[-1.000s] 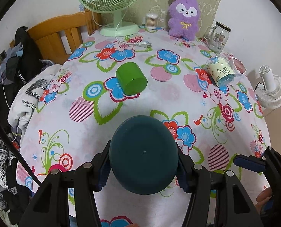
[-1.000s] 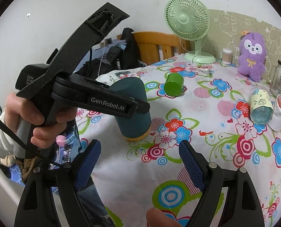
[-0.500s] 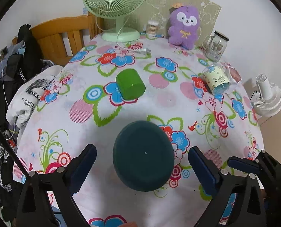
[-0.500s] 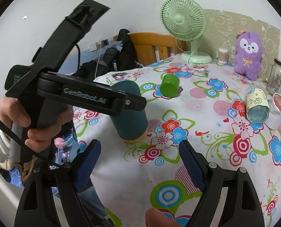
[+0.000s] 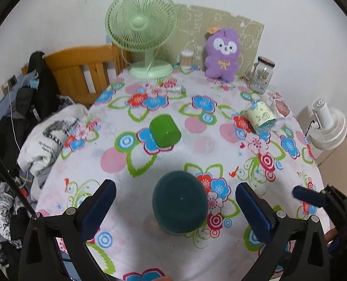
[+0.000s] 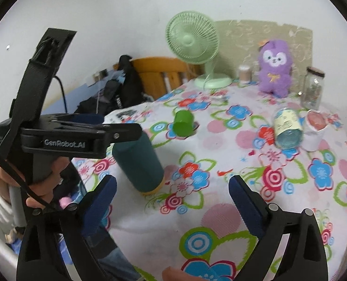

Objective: Flip cup upside down

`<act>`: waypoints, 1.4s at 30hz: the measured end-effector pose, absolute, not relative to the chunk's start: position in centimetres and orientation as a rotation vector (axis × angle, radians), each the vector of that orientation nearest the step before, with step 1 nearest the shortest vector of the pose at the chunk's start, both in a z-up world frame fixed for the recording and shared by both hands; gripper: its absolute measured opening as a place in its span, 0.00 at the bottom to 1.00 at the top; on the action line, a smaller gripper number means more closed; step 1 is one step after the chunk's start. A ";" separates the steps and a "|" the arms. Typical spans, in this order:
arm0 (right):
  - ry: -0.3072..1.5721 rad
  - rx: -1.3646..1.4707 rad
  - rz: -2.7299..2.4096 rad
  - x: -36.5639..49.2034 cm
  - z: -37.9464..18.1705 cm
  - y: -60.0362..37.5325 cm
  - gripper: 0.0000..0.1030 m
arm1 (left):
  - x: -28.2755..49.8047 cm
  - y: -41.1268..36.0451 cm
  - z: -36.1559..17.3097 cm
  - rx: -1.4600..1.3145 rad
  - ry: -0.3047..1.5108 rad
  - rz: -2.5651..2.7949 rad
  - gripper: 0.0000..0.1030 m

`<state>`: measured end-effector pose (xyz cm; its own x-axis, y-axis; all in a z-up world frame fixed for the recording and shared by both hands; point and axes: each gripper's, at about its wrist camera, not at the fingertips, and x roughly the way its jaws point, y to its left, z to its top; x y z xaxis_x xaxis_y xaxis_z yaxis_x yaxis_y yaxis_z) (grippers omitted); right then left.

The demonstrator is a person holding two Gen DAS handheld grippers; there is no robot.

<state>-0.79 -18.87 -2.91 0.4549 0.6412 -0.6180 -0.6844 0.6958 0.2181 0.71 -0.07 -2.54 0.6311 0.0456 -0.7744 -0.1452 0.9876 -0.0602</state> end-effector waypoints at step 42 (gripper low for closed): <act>0.442 -0.124 0.359 -5.9 3.2 -17.6 1.00 | -3.8 1.4 1.5 -0.068 0.527 0.016 1.00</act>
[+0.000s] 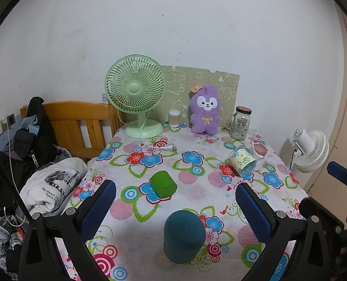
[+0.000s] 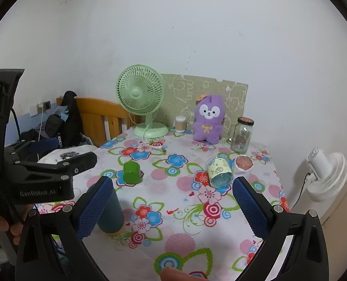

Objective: Flip cup upside down

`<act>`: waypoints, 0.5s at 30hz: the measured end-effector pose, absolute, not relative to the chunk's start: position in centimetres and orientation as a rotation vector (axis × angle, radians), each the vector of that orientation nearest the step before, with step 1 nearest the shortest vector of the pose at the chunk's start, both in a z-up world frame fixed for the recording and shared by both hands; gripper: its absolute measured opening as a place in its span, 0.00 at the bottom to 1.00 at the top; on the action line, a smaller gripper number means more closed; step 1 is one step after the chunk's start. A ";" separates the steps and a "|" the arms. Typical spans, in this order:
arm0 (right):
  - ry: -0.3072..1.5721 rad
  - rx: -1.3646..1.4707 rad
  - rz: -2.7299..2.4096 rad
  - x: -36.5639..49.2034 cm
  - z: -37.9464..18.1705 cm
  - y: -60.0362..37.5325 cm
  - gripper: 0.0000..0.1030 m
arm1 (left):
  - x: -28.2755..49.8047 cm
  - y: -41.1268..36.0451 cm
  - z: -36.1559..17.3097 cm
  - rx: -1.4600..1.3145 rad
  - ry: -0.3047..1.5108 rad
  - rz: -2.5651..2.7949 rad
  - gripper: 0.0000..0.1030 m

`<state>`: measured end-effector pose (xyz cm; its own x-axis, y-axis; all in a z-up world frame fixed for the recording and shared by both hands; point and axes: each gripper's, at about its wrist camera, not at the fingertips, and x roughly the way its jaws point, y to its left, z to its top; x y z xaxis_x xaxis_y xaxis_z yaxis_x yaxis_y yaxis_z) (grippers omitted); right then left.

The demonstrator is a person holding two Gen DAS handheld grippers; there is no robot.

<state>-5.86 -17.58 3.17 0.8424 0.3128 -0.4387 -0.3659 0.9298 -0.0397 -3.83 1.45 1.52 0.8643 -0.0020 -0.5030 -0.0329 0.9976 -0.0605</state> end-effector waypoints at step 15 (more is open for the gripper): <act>0.488 -0.079 0.370 -4.9 2.6 -17.2 1.00 | -3.9 1.8 0.9 -0.087 0.530 0.000 1.00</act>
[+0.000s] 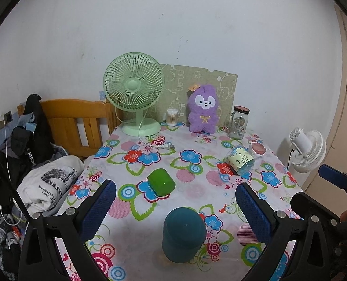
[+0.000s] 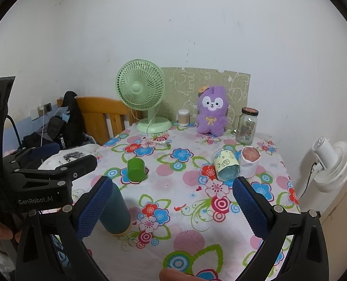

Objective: Flip cup upside down

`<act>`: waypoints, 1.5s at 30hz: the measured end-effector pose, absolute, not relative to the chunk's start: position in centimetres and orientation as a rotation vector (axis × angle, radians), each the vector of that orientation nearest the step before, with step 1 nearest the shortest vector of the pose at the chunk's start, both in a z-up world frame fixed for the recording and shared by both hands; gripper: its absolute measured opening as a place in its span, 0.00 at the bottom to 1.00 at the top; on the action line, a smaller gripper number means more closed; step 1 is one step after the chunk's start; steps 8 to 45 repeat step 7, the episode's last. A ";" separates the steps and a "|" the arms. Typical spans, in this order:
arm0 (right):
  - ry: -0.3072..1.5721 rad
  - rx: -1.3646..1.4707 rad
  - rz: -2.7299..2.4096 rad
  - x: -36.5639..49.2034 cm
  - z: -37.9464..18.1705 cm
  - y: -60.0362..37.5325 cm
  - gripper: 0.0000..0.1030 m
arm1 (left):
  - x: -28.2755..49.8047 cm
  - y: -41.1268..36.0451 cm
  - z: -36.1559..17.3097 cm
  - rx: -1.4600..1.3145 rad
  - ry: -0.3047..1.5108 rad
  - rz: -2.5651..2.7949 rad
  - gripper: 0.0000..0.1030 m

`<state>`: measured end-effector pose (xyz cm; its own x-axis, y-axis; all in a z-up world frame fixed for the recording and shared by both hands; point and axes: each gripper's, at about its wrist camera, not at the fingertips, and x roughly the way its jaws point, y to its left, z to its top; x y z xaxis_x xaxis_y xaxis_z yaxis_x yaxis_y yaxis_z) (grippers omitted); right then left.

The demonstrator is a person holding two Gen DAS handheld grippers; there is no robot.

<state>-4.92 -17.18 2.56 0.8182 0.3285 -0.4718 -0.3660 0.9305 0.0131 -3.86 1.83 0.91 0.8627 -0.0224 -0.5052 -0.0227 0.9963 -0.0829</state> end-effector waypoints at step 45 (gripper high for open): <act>0.494 -0.084 0.371 -4.8 2.3 -16.9 1.00 | -3.8 1.7 0.5 -0.077 0.541 -0.002 1.00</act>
